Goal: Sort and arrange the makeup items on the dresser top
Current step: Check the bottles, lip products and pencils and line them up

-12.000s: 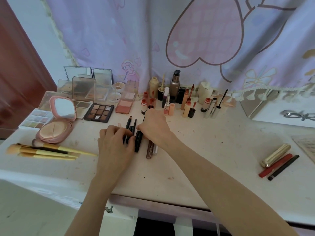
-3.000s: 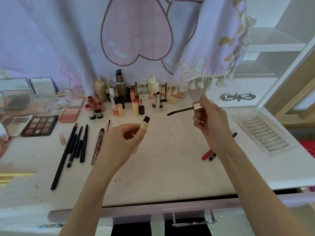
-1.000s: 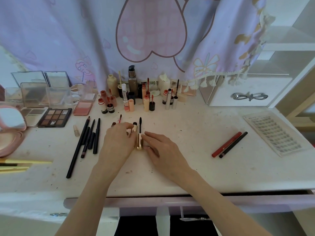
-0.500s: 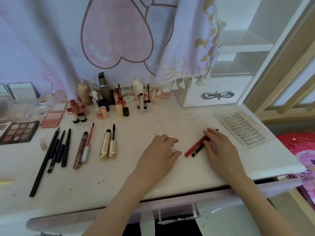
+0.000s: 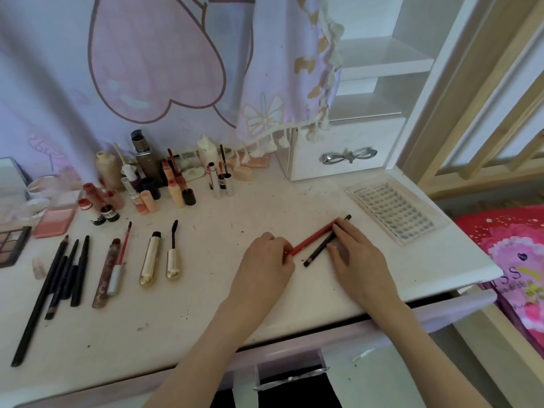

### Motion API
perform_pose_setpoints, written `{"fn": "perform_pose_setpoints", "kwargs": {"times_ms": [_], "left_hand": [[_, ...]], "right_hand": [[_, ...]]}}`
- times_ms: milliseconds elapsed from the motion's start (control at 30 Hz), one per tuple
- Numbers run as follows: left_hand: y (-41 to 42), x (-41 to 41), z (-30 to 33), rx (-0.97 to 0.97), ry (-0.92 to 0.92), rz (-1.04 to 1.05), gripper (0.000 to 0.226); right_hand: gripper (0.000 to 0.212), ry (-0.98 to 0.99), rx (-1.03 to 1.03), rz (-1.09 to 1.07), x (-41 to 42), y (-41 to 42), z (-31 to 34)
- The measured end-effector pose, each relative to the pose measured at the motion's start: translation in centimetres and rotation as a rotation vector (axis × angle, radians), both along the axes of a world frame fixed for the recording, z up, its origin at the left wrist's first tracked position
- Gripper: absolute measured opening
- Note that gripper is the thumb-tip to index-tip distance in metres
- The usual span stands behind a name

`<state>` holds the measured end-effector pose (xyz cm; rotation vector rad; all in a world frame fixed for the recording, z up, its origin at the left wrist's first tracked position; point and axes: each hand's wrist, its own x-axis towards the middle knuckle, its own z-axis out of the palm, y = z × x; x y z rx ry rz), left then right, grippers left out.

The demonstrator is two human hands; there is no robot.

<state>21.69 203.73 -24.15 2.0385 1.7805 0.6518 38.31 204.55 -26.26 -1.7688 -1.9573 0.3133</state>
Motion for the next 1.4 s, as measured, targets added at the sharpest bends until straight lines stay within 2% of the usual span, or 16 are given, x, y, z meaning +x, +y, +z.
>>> {"fn": "perform_pose_setpoints", "kwargs": {"times_ms": [167,300,367,467,533,600,700,800,867,967,1033,1133,1267,1400], "left_hand": [[-0.1,-1.4,0.4,0.010,-0.154,0.112,0.019],[-0.7,-1.7,1.5,0.062,-0.328,0.135,0.016],[-1.1,-1.5,2.0,0.073,-0.405,0.108,0.014],[-1.7,-1.0,2.3,0.081,-0.444,0.043,0.017],[-2.0,-1.0,2.4,0.063,-0.429,0.001,0.017],[-2.1,-1.5,2.6,0.054,-0.400,-0.025,0.013],[-2.1,-3.4,3.4,0.127,-0.427,0.010,0.022],[-1.9,-5.9,4.3,0.247,-0.416,-0.045,0.046],[-2.0,-7.1,4.6,0.305,-0.334,-0.101,0.042],[-2.0,-8.4,4.7,0.327,-0.241,-0.121,0.019],[-1.9,-9.1,4.7,0.297,-0.233,-0.138,0.014],[-2.0,-9.6,5.0,0.243,-0.244,-0.159,0.019],[-2.4,-9.7,5.4,0.164,-0.295,-0.088,0.031],[-2.7,-9.6,5.5,0.126,-0.330,-0.049,0.033]], "right_hand": [[0.044,0.047,0.017,-0.001,0.0,0.0,0.1],[0.030,0.123,0.231,-0.023,-0.9,0.1,0.4],[0.024,0.317,0.231,-0.042,-1.9,0.0,1.6],[0.021,0.784,-0.048,-0.072,-3.6,0.4,3.6],[0.020,1.063,-0.153,-0.057,-4.6,0.7,4.7],[0.020,1.138,-0.182,0.017,-5.2,0.9,5.2],[0.021,0.921,-0.196,0.185,-5.8,0.9,5.5],[0.017,0.503,-0.202,0.375,-6.5,0.5,5.8],[0.014,0.317,-0.212,0.442,-7.0,0.1,5.9],[0.009,0.284,-0.235,0.468,-7.5,-0.2,6.2],[0.011,0.276,-0.231,0.493,-7.8,-0.2,6.3],[0.014,0.273,-0.229,0.528,-7.9,-0.1,6.5],[0.019,0.243,-0.222,0.545,-8.1,-0.2,6.6],[0.023,0.136,-0.107,0.548,-8.4,0.0,6.3]]}}
